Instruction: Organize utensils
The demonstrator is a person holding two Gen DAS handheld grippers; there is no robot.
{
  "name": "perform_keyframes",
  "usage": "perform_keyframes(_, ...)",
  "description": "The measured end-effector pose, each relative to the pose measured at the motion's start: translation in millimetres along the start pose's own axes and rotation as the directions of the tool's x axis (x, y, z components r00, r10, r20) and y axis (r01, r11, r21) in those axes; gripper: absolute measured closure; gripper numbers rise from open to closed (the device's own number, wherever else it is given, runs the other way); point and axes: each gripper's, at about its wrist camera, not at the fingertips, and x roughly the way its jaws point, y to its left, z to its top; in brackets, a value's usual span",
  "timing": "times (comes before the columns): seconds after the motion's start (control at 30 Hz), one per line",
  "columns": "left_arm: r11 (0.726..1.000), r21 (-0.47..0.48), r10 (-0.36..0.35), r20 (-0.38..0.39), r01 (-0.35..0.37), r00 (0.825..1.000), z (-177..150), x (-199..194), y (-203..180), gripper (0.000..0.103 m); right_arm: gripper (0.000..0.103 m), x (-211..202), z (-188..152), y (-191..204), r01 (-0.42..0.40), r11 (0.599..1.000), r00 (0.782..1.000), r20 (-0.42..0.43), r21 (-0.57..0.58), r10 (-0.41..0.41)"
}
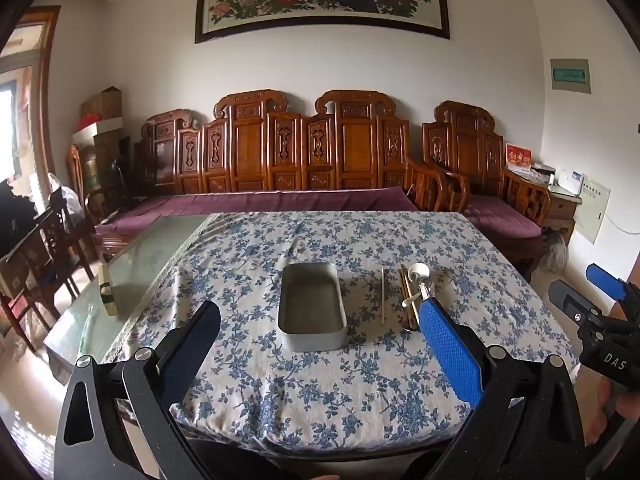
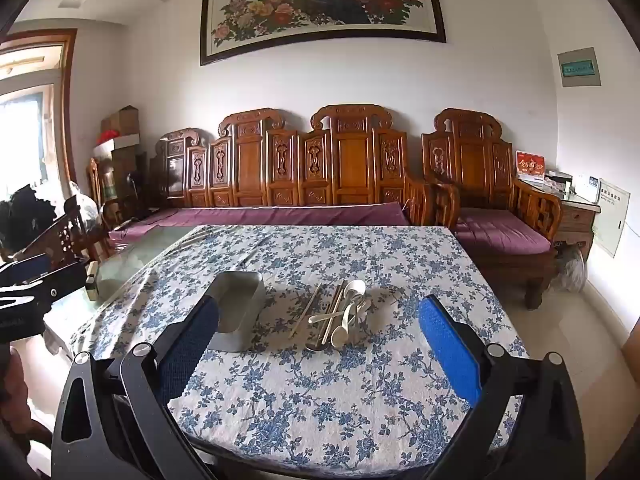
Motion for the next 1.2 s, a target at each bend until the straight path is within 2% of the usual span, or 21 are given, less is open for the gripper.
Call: perform_keyframes(1.2,1.0,0.009,-0.003,0.016,0.003,1.0,5.1,-7.7,-5.0,0.007,0.003,-0.8,-0.8,-0.9,-0.002,1.0,1.0,0.0,0.005,0.002)
